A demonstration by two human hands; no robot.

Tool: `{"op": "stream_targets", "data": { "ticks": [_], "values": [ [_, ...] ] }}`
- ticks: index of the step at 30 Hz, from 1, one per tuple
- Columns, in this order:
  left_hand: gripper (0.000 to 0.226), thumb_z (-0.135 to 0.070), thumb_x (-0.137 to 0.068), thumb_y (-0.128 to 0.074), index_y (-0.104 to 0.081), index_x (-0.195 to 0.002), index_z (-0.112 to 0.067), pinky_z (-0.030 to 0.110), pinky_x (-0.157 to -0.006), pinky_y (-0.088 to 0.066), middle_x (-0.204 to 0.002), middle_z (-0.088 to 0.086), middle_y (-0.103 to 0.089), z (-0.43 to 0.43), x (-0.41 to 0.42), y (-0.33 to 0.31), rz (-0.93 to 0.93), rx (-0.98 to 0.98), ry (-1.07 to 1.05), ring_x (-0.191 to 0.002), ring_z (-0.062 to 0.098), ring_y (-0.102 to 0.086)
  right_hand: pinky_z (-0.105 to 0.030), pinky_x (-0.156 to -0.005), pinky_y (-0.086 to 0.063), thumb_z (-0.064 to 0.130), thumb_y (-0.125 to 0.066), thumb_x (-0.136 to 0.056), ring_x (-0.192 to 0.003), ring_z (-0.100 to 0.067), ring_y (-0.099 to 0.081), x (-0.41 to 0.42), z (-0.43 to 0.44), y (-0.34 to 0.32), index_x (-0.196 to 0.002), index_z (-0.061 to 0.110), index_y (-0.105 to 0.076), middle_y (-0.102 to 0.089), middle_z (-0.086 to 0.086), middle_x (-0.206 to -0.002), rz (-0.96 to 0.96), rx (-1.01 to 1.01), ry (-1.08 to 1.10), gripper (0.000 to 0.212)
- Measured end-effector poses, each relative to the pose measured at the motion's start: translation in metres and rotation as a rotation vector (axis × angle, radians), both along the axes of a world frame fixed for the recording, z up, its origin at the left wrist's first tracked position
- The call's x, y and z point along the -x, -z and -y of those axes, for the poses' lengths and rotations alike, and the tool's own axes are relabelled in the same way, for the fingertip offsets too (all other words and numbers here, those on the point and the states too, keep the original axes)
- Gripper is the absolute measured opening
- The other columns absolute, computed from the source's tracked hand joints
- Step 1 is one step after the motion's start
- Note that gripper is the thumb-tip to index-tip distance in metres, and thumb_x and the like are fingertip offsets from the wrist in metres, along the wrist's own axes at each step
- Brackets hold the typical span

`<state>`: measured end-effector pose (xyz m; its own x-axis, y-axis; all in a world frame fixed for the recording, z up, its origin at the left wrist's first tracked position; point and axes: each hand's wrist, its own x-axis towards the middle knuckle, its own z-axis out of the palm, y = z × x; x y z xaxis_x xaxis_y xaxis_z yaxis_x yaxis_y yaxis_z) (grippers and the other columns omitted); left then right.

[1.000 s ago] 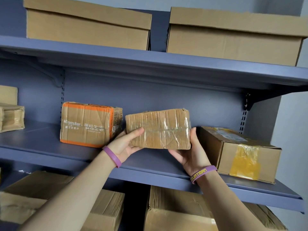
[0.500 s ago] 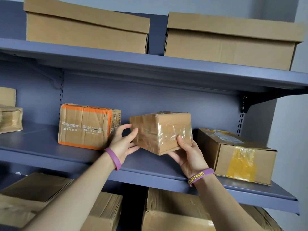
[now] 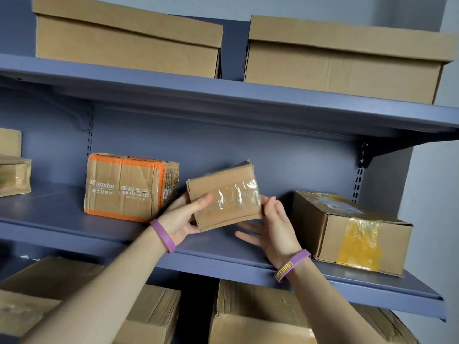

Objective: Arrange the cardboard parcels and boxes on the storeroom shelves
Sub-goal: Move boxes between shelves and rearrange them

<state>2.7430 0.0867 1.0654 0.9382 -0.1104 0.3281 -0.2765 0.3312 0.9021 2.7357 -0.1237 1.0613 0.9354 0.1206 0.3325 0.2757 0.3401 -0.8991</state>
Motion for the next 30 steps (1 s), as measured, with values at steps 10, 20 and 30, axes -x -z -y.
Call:
{"op": "stream_targets", "data": {
  "ticks": [10,20,30],
  "values": [
    [0.033,-0.033,-0.099,-0.055,-0.066,-0.125,-0.016,0.050,-0.090,-0.055,-0.118,0.007,-0.073,-0.004,0.010,-0.007,-0.078,0.238,-0.005,-0.114,0.028,-0.067,-0.046,-0.075,-0.061,0.041,-0.066,-0.091,-0.084,-0.023,-0.076,-0.008,0.002,0.001,-0.151,0.028,-0.024,-0.053,-0.011,-0.140,-0.123,-0.235,0.088,0.074],
    [0.054,-0.056,-0.083,-0.064,-0.059,-0.130,-0.029,0.051,-0.083,-0.059,-0.128,0.002,-0.068,0.000,0.001,-0.003,-0.066,0.173,-0.152,-0.117,0.025,-0.065,-0.035,-0.076,-0.060,0.026,-0.065,-0.094,-0.106,-0.026,-0.070,-0.007,0.008,0.002,-0.126,-0.004,-0.058,-0.070,-0.019,-0.118,-0.045,-0.201,0.120,0.044],
    [0.070,-0.075,-0.073,-0.068,-0.059,-0.130,-0.036,0.039,-0.104,-0.047,-0.124,-0.020,-0.066,0.008,0.004,-0.001,-0.001,-0.087,-0.225,-0.118,0.001,-0.059,-0.036,-0.068,-0.063,0.014,-0.076,-0.085,-0.080,-0.014,-0.073,0.004,0.003,-0.003,-0.124,0.005,-0.045,-0.067,-0.009,-0.106,-0.026,-0.199,0.271,0.051]
  ]
}}
